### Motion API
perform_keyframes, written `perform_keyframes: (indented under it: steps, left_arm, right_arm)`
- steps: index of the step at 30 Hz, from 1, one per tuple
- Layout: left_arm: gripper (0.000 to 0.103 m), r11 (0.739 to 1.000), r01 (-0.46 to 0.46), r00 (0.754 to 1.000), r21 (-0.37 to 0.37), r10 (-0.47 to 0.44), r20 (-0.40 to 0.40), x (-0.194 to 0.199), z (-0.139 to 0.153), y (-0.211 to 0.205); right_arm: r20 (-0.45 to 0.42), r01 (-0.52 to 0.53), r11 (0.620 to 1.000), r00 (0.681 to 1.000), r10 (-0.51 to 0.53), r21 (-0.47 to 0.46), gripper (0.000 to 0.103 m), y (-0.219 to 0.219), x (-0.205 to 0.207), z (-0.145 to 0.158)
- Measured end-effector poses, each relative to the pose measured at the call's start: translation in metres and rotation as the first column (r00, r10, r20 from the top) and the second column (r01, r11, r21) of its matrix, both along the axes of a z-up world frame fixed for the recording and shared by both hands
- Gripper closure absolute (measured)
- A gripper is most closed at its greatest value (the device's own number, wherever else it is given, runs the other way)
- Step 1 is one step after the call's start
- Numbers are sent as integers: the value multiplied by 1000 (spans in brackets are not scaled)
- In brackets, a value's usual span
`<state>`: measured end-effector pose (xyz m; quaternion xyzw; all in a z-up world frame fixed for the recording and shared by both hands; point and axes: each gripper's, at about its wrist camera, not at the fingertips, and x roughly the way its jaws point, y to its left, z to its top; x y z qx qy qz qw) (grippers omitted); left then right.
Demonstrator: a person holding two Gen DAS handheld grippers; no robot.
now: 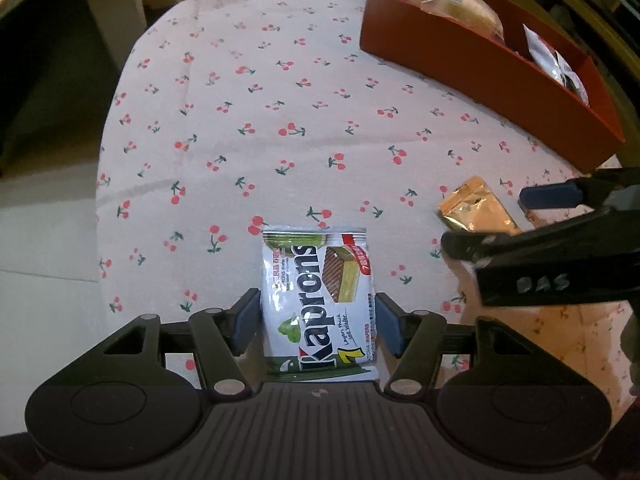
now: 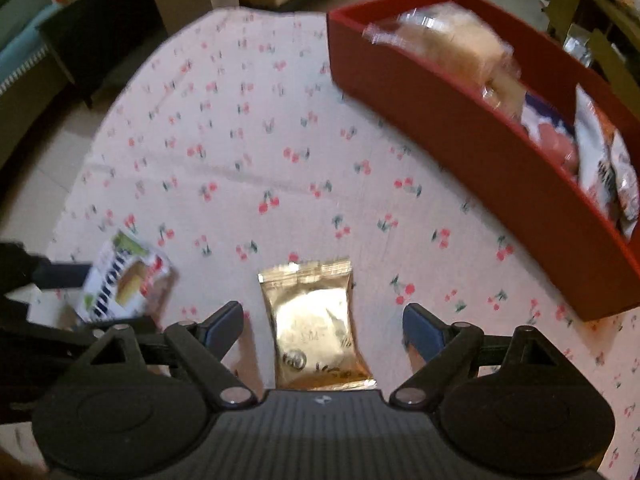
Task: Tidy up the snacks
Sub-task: 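Grasp the Kapro wafer bar with left tool while right tool grasps the gold wafer packet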
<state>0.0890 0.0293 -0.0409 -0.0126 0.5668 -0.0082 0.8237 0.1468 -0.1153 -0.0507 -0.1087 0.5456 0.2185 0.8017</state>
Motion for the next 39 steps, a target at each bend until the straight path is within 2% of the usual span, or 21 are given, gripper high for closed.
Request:
perform_keyframes:
  steps: [1, 4, 7, 11, 13, 14, 15, 16, 19, 27, 32, 33, 34, 35, 36, 37, 39]
  left_arm:
    - [32, 1000, 7, 1000, 5, -7, 0, 0, -1, -1]
    - [27, 999, 25, 1000, 21, -25, 2, 0, -2, -4]
    - [21, 1000, 4, 1000, 30, -4, -2, 3, -4, 0]
    - [24, 1000, 1, 1000, 27, -1, 2, 2, -3, 6]
    - [32, 1000, -17, 1000, 17, 17, -3, 1, 0, 10]
    - [38, 1000, -27, 1000, 12, 27, -4, 2, 2, 12]
    - [38, 999, -35, 999, 7, 35, -5, 2, 2, 14]
    - [38, 999, -36, 999, 9, 36, -3, 2, 3, 13]
    - [39, 1000, -3, 1000, 21, 3, 8, -3, 3, 4]
    - [39, 999, 28, 1000, -19, -28, 10, -13, 11, -8]
    - [38, 996, 90, 996, 24, -90, -10, -11, 3, -23]
    - [37, 994, 107, 994, 38, -107, 0, -9, 2, -26]
    - [35, 993, 116, 993, 37, -117, 7, -7, 1, -26]
    - [33, 992, 119, 993, 29, -119, 4, -5, 1, -25]
    - [32, 992, 126, 992, 23, -126, -2, -4, 0, -26]
    - [31, 991, 130, 991, 40, -131, 2, -4, 0, -26]
    - [27, 992, 124, 992, 35, -125, 13, -5, 0, -23]
  right_arm:
    - [9, -6, 1000, 1000, 6, -9, 0, 2, -1, -1]
    - [-42, 23, 1000, 999, -24, -10, 0, 2, 4, -7]
    - [-29, 45, 999, 999, -45, -6, 0, 0, 4, -8]
    - [4, 31, 999, 1000, -31, -29, 0, -5, -1, -4]
    - [25, 29, 999, 999, -29, -19, 19, -12, -8, 3]
    - [36, 23, 999, 999, -23, -25, 25, -13, -10, 6]
    - [36, 16, 1000, 999, -16, -14, 34, -15, -13, 7]
    - [32, 13, 1000, 999, -13, -9, 38, -14, -14, 8]
    - [59, -9, 999, 998, 12, -45, 41, -10, -23, 11]
    - [48, 58, 998, 997, -58, 8, 41, -34, -43, 24]
    - [20, 65, 997, 998, -65, -29, 39, -37, -48, 13]
    - [24, 63, 998, 998, -63, -17, 34, -37, -47, 13]
    - [19, 55, 998, 998, -55, -5, 20, -37, -44, 13]
    - [12, 49, 999, 999, -49, 11, 11, -36, -41, 11]
    - [9, 44, 999, 999, -44, 10, 6, -35, -40, 9]
    - [26, 33, 999, 999, -32, -31, 0, -31, -40, 6]
    - [22, 50, 998, 999, -50, -40, 0, -34, -35, 2]
